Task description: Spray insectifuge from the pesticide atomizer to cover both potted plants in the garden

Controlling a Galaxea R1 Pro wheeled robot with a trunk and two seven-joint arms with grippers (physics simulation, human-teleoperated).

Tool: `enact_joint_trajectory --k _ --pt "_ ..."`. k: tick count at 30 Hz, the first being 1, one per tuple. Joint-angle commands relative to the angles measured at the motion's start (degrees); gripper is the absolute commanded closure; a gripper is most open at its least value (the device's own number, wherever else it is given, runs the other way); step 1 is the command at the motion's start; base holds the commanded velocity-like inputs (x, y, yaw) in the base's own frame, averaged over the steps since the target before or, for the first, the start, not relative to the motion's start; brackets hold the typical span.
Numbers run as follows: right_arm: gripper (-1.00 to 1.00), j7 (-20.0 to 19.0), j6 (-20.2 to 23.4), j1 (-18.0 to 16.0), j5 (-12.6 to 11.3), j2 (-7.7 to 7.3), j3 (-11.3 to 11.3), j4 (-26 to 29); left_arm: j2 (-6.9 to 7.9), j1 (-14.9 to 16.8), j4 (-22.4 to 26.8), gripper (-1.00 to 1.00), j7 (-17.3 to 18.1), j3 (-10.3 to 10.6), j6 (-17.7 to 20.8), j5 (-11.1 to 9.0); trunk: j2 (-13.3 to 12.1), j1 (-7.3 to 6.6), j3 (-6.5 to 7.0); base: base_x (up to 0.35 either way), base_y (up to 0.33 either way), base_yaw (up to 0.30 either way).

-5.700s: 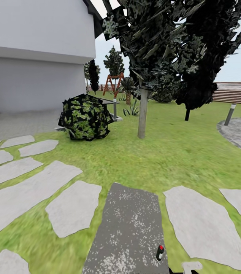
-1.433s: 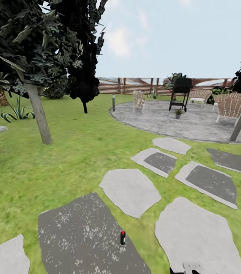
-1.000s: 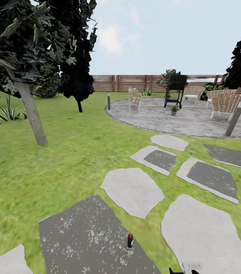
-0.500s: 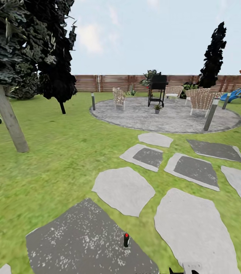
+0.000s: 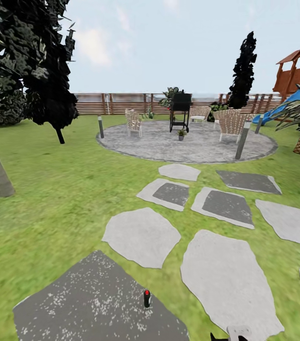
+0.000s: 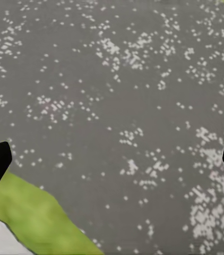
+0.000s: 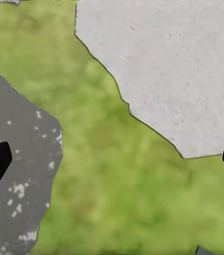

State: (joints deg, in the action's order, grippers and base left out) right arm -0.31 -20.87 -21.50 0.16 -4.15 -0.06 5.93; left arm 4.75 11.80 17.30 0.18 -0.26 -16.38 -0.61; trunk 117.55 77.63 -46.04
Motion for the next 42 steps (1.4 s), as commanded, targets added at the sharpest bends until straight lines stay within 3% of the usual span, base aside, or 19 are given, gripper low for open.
enact_joint_trajectory --k 1,3,6,8,14,18,22,23,29,42 --pt "-1.0 0.0 -0.2 0.0 0.0 0.02 -0.1 0.0 0.06 0.0 0.2 -1.0 0.0 0.0 -0.2 -0.1 0.0 -0.01 -0.05 0.0 0.0 -0.015" --pt "-1.0 0.1 -0.2 -0.1 0.0 0.04 0.0 1.2 -0.04 0.3 1.1 -1.0 -0.4 0.1 -0.1 0.1 0.0 -0.01 -0.05 0.0 -0.159 -0.005" --pt "-1.0 0.1 -0.2 -0.1 0.1 -0.1 0.0 9.9 0.18 1.2 5.6 -1.0 -0.6 0.2 0.5 0.4 0.0 -0.01 -0.05 0.0 -0.237 -0.002" --pt "-1.0 0.1 0.2 -0.1 0.2 -0.2 -0.1 20.5 -0.04 4.4 10.5 -1.0 -0.5 0.3 1.3 0.5 0.0 -0.01 -0.05 0.0 -0.161 0.0" --pt "-1.0 0.0 0.5 -0.3 0.0 -0.16 -0.2 31.3 -0.7 13.9 13.2 -1.0 0.1 0.2 8.5 0.0 0.0 -0.01 -0.05 0.0 -0.036 0.0" --pt "-1.0 0.0 1.3 -0.6 0.1 -0.15 -0.2 32.9 -3.05 16.3 13.3 -1.0 -0.2 0.2 9.3 0.0 0.0 -0.01 -0.05 0.0 -0.003 0.0" --pt "-1.0 0.0 7.2 -0.6 0.0 -0.56 -0.3 33.6 -4.24 16.7 13.2 -1.0 -0.5 0.3 9.3 0.3 0.0 -0.01 -0.05 0.0 0.0 0.0" --pt "-1.0 -0.1 9.7 -0.6 0.1 -2.07 -0.3 35.4 -4.34 16.6 13.3 -1.0 -0.5 0.4 9.2 0.3 0.0 -0.01 -0.05 0.0 -0.005 0.0" --pt "-1.0 -0.2 10.0 -0.6 0.0 -3.21 -0.3 35.9 -4.12 16.7 13.4 -1.0 -0.5 0.3 9.1 0.3 0.0 -0.01 -0.05 0.01 -0.132 0.0" --pt "-1.0 -0.2 10.1 -0.6 -0.1 -3.49 -0.3 36.0 -3.9 16.7 13.4 -1.0 0.0 -0.1 8.9 -0.2 0.0 -0.01 -0.05 0.013 -0.268 0.045"
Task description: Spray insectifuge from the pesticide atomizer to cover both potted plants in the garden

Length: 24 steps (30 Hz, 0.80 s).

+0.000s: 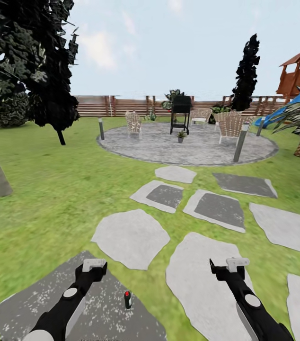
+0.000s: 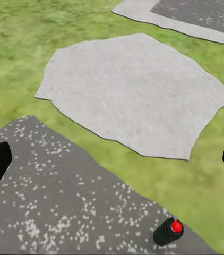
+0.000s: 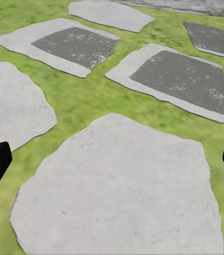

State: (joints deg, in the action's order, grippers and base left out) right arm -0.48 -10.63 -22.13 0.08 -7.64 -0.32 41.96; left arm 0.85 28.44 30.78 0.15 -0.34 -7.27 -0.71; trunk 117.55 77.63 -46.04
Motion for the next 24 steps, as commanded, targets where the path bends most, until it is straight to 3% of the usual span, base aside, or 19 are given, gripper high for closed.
enact_joint_trajectory --k 1,6,13,18,24 --pt "-1.0 -0.1 -0.2 0.0 0.0 -0.01 0.0 0.0 0.0 0.0 -0.1 -1.0 0.0 -0.1 -0.2 -0.1 0.0 -0.01 -0.05 0.0 -0.275 0.235" --pt "-1.0 -0.1 -0.2 0.0 0.0 -0.01 0.0 0.0 0.09 0.1 -0.1 -1.0 0.0 -0.1 -0.2 -0.1 0.0 -0.01 -0.05 0.071 -0.246 0.223" --pt "-1.0 0.0 -0.2 0.0 0.0 -0.01 0.0 0.0 0.2 0.1 0.0 -1.0 0.1 0.2 -0.1 -0.1 0.0 -0.01 -0.05 0.019 -0.041 0.033" --pt "-1.0 0.0 -0.2 0.0 -0.1 -0.01 -0.2 0.0 0.2 0.2 0.0 -1.0 0.1 0.2 0.0 -0.1 2.0 1.09 -1.15 0.001 -0.002 0.002" --pt "-1.0 0.0 -0.2 0.0 -0.1 -0.01 -2.5 0.0 0.27 0.3 0.0 -1.0 0.1 0.2 0.0 -0.1 4.4 2.41 -2.75 0.0 0.0 0.0"
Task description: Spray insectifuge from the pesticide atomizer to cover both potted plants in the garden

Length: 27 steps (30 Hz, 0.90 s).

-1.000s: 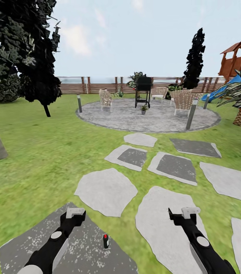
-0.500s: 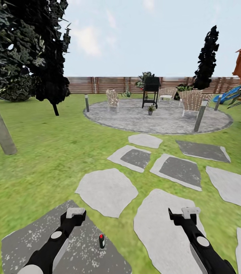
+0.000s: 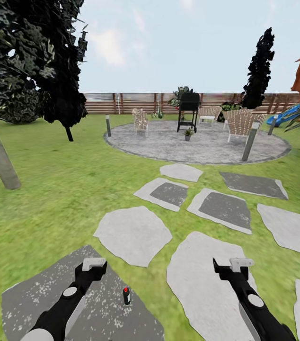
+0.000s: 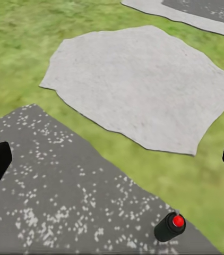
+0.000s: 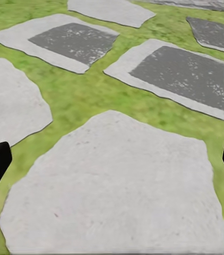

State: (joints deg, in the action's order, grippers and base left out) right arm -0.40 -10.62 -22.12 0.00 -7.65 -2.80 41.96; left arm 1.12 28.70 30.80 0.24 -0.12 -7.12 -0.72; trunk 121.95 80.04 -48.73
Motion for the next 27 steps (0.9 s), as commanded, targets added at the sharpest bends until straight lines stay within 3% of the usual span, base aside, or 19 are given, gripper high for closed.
enact_joint_trajectory --k 1,14,27 --pt "-1.0 0.0 -0.2 0.0 0.0 0.01 -0.3 0.0 0.01 0.0 0.0 -1.0 0.0 0.0 -0.2 -0.1 0.4 0.21 -0.33 0.0 0.0 0.0" --pt "-1.0 -0.1 -0.1 0.0 0.0 0.01 -0.8 0.0 -0.07 0.0 -0.1 -1.0 0.0 -0.1 -0.2 -0.1 5.7 3.07 -3.85 0.0 0.0 -0.006" --pt "-1.0 -0.1 -0.1 0.0 0.0 0.01 -0.8 0.0 -0.07 0.0 -0.1 -1.0 0.0 -0.1 -0.2 -0.1 10.9 5.92 -7.21 0.0 0.0 -0.166"
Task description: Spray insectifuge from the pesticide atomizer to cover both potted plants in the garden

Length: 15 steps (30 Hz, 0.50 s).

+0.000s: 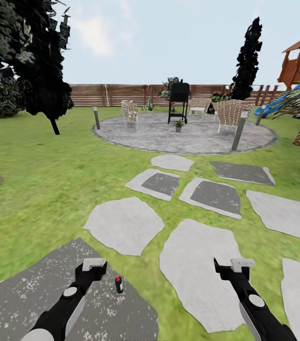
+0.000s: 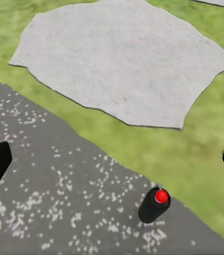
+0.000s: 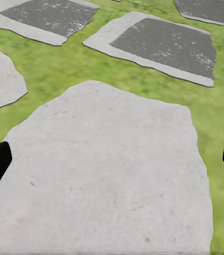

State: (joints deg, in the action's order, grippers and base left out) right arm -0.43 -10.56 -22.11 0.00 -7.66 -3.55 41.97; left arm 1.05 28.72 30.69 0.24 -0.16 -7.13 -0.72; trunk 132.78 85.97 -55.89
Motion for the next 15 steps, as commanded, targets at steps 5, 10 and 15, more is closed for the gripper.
enact_joint_trajectory --k 5,10,15 --pt "-1.0 0.0 -0.2 0.0 0.0 0.01 0.0 0.0 0.01 0.0 0.0 -1.0 0.0 -0.1 -0.2 -0.1 2.0 1.09 -1.34 0.0 0.0 -0.185" --pt "-1.0 0.0 -0.1 0.0 0.0 0.01 -0.1 0.0 0.01 0.0 0.0 -1.0 0.0 -0.1 -0.2 -0.1 4.0 2.19 -2.67 0.0 0.0 -0.075" --pt "-1.0 0.0 -0.1 0.0 0.0 0.01 -0.1 0.0 0.01 0.0 -0.1 -1.0 0.1 0.0 -0.2 -0.1 6.1 3.29 -4.02 0.0 0.0 -0.003"
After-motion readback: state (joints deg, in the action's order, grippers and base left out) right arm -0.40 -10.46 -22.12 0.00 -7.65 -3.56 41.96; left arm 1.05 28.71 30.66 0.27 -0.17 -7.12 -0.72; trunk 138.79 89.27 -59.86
